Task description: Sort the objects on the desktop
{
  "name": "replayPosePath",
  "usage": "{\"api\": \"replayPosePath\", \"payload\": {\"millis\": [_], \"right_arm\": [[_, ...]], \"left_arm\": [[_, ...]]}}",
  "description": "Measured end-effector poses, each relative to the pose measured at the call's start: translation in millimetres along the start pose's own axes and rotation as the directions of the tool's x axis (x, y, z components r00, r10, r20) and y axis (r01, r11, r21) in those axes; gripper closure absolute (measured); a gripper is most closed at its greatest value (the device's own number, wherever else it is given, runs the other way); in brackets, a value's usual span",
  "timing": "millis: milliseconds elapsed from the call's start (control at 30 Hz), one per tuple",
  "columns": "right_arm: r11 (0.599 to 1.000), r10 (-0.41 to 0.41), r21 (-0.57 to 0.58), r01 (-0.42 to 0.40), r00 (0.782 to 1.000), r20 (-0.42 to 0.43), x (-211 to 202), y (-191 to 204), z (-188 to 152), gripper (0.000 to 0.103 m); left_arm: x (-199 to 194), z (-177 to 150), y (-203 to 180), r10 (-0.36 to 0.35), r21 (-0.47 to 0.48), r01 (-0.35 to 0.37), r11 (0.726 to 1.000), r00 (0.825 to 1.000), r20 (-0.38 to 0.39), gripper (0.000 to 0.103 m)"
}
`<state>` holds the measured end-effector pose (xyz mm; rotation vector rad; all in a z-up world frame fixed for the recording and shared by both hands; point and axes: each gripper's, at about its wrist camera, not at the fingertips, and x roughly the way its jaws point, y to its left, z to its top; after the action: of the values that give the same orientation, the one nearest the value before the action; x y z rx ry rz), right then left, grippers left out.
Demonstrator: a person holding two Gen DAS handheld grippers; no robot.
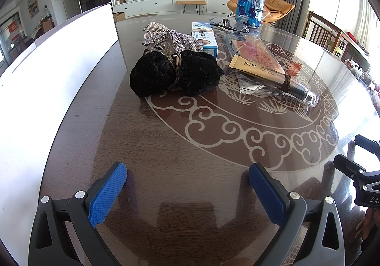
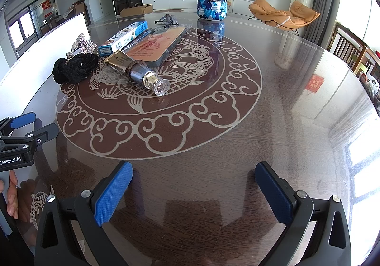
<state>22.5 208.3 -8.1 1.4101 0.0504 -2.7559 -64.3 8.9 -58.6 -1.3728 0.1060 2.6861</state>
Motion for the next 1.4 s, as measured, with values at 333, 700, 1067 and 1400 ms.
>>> {"api": "replayPosePath", "payload": {"millis": [333,700,1067,1400], "right_arm": [[1.000,0.000,0.000,0.000,1.000,0.000,0,0,0,0.000],[1.000,0.002,0.001,-0.002,1.000,-0.001,0,0,0,0.000],[0.978,0.116,-0.172,-0.118,0.993,-0.021,18,22,26,0.000],[0.952,0.176,-0.252,-0.177,0.984,-0.027,59,48,79,0.000]], "left_arm": [[0,0,0,0.000,0.000,0.000,1.000,1.000,0.000,0.000],[0,-1,0,-0.001,0.000,0.001,1.000,1.000,0.000,0.000],[0,-1,0,-0.001,-0.001,0.001,1.000,1.000,0.000,0.000],[0,-1,0,-0.001,-0.001,0.001,1.000,1.000,0.000,0.000]]}}
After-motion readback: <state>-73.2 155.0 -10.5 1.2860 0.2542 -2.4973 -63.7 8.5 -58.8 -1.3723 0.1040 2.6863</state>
